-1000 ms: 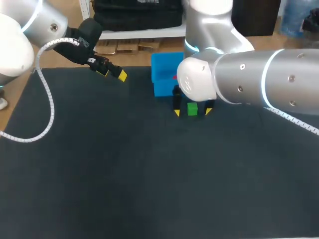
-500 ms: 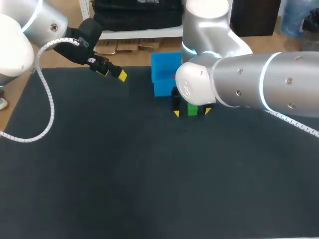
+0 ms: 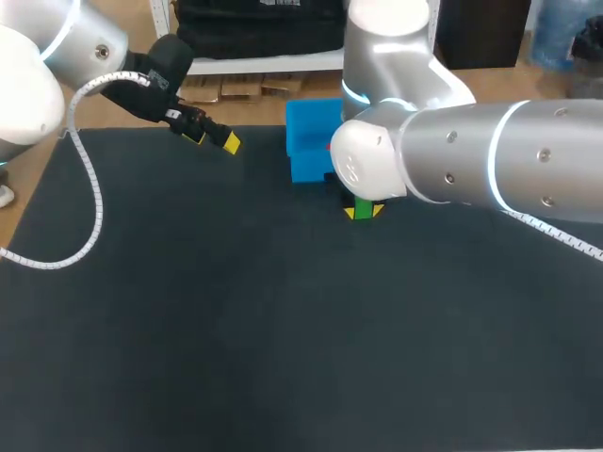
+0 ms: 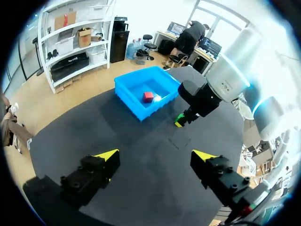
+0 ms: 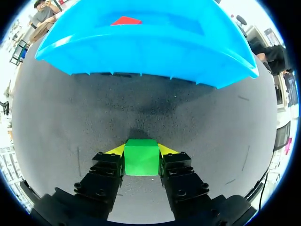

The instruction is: Use the left arm to pick the red cube and place it into the blue plastic box first, then use the right arm to grasp the green cube and put it into the same blue plastic box after the first action is fully finished.

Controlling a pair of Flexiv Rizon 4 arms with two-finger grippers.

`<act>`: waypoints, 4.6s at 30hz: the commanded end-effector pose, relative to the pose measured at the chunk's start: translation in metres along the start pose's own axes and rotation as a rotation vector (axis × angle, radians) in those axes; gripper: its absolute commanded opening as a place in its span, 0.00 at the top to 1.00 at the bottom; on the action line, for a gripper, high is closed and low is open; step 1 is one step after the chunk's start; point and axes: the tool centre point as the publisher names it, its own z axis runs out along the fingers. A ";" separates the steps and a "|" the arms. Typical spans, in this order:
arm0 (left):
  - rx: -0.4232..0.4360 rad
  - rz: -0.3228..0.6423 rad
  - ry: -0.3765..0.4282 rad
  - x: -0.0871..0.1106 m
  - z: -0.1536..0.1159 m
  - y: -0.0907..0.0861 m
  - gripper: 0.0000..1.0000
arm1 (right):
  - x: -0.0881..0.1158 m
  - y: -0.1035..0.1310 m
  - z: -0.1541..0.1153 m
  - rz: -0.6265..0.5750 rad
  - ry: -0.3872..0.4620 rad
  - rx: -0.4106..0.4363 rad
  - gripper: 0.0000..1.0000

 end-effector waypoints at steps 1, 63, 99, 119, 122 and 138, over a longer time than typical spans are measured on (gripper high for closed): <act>0.003 0.002 -0.001 0.000 0.000 0.001 0.00 | 0.001 0.000 -0.003 -0.004 0.000 0.010 1.00; 0.003 0.002 -0.001 0.000 0.000 0.001 0.00 | 0.016 -0.016 -0.144 -0.041 -0.200 -0.055 1.00; 0.003 0.002 -0.001 0.000 0.000 0.001 0.00 | -0.033 -0.032 -0.209 -0.086 -0.361 -0.027 1.00; 0.003 0.002 -0.001 0.000 0.000 0.001 0.00 | -0.082 -0.029 -0.231 -0.126 -0.415 -0.011 1.00; 0.003 0.002 -0.001 0.000 0.000 0.001 0.00 | -0.089 -0.028 -0.234 -0.132 -0.421 -0.009 1.00; 0.003 0.002 -0.001 0.000 0.000 0.001 0.00 | -0.122 -0.030 -0.224 -0.141 -0.445 -0.024 1.00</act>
